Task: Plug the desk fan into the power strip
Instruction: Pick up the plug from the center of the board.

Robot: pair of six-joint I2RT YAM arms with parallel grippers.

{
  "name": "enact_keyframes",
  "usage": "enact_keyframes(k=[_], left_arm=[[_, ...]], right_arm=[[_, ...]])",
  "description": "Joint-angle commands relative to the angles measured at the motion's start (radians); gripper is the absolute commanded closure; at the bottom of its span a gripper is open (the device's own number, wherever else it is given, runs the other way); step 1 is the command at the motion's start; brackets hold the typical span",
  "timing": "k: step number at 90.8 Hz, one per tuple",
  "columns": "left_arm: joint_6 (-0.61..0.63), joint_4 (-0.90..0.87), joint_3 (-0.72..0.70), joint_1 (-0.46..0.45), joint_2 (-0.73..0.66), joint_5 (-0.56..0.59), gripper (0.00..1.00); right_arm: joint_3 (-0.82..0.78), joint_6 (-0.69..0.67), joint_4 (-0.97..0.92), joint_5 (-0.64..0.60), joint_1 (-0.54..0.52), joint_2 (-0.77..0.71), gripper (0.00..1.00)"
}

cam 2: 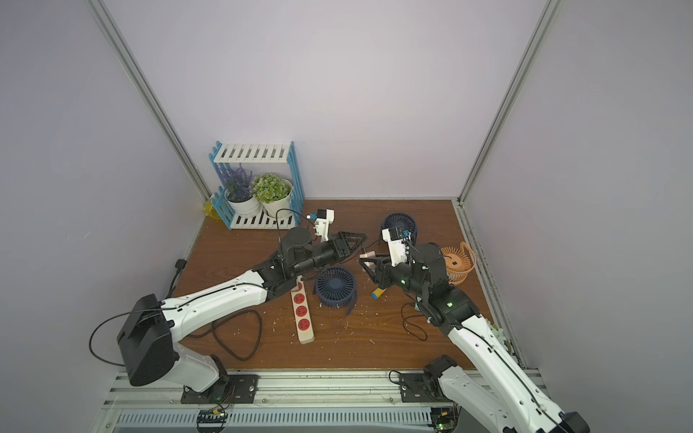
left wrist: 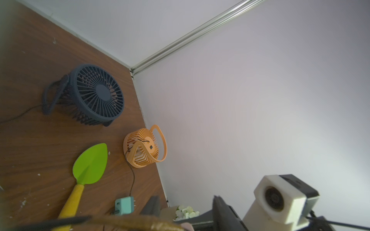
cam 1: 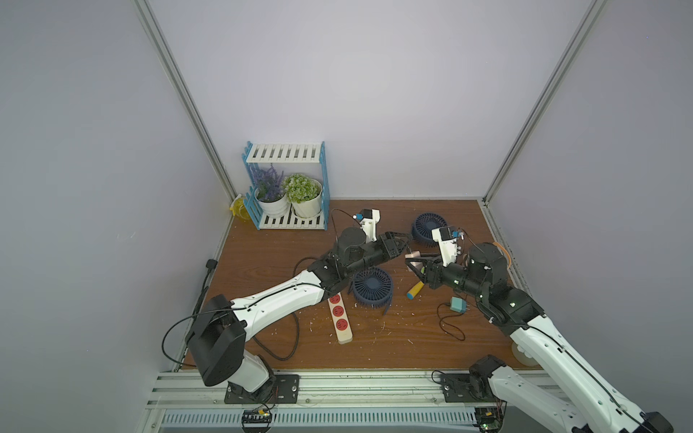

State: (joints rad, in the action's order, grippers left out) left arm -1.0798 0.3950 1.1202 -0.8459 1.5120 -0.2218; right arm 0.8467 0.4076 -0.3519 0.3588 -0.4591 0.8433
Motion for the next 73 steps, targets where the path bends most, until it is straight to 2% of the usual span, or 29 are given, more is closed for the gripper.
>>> enact_keyframes(k=[1,9,15,26,39,53,63,73], left_arm=[[0.004,0.005,0.038,-0.007,0.014,0.006,0.7],[0.005,0.003,0.033,-0.007,0.015,0.003,0.89],[0.024,-0.014,0.028,-0.006,0.003,-0.001,1.0],[0.113,-0.105,0.027,0.007,-0.041,-0.046,1.0],[0.242,-0.237,0.027,0.056,-0.107,-0.218,1.0],[0.418,-0.379,0.032,0.099,-0.173,-0.426,1.0],[0.48,-0.467,0.053,0.133,-0.197,-0.58,1.0],[0.534,-0.572,0.094,0.139,-0.195,-0.682,1.0]], right_arm=[[-0.018,-0.031,-0.002,0.032,-0.009,0.002,0.84],[-0.017,-0.045,-0.017,0.042,-0.01,0.004,0.78],[-0.013,-0.059,-0.037,0.034,-0.01,-0.001,0.64],[0.014,-0.096,-0.09,0.032,-0.01,-0.016,0.37],[0.061,-0.155,-0.154,0.131,-0.011,0.005,0.22],[0.097,-0.194,-0.179,0.31,-0.01,0.059,0.19],[0.109,-0.223,-0.186,0.441,-0.01,0.086,0.2],[0.108,-0.243,-0.166,0.549,-0.013,0.098,0.21]])
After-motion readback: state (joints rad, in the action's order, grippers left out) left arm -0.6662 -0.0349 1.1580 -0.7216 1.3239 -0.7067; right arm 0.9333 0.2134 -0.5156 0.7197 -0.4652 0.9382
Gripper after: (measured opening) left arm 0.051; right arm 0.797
